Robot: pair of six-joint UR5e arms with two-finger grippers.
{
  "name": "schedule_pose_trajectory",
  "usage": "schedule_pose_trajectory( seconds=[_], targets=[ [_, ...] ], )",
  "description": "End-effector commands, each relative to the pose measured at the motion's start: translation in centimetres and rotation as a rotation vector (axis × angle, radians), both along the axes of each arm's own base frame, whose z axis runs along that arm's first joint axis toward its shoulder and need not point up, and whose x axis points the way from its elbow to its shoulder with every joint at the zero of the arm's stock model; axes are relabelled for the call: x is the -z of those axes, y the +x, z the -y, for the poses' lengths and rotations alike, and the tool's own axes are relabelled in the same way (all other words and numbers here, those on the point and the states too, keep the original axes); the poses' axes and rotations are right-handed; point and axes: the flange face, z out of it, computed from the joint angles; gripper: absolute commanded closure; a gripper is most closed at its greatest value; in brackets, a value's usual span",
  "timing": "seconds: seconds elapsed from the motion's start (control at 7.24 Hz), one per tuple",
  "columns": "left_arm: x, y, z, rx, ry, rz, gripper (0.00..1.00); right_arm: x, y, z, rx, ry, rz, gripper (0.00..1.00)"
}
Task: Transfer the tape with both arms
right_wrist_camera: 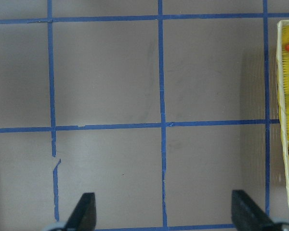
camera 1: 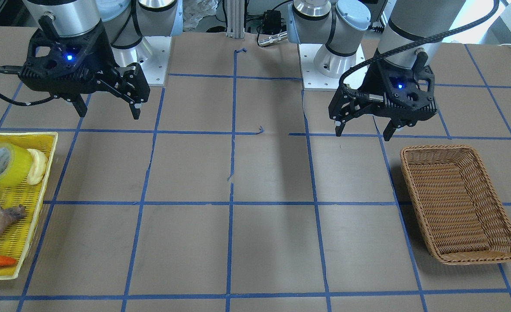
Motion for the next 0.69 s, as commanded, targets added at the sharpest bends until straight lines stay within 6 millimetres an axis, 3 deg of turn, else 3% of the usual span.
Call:
schedule_pose_trajectory(
  seconds=[0.0,0.55],
  targets=[
    [-0.27,-0.08,-0.16,0.001,-0.005,-0.002,0.0,0.0,-0.01,0.0,0.0,0.0,-0.002,0.0],
    [-0.43,0.23,-0.12,-0.002,-0.008,-0.001,0.0,0.0,-0.01,0.0,0.0,0.0,-0.002,0.0]
  ],
)
